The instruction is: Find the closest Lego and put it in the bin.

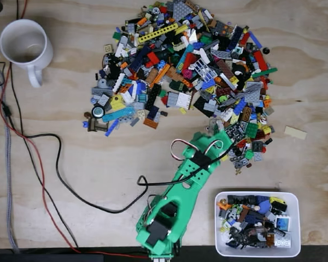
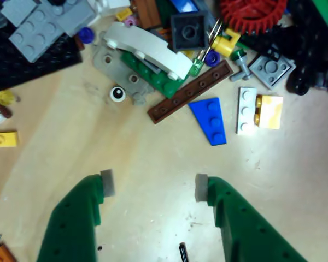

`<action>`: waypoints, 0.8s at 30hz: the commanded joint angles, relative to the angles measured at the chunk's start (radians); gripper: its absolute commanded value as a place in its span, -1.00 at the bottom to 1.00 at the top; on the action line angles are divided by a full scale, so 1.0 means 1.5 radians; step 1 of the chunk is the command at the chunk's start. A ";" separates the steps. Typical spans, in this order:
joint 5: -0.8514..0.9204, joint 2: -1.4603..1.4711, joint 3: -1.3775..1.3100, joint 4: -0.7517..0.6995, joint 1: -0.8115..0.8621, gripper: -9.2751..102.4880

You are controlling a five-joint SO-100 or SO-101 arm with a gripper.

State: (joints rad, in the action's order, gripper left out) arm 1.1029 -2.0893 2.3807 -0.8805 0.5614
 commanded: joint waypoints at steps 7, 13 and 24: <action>-0.026 0.193 -0.131 0.018 0.021 -0.47; -0.062 0.262 -0.209 -0.004 0.051 -0.49; -0.082 0.281 -0.217 -0.040 0.072 -0.53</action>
State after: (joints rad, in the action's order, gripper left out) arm 0.9940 -1.6552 2.1169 -0.9327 0.6765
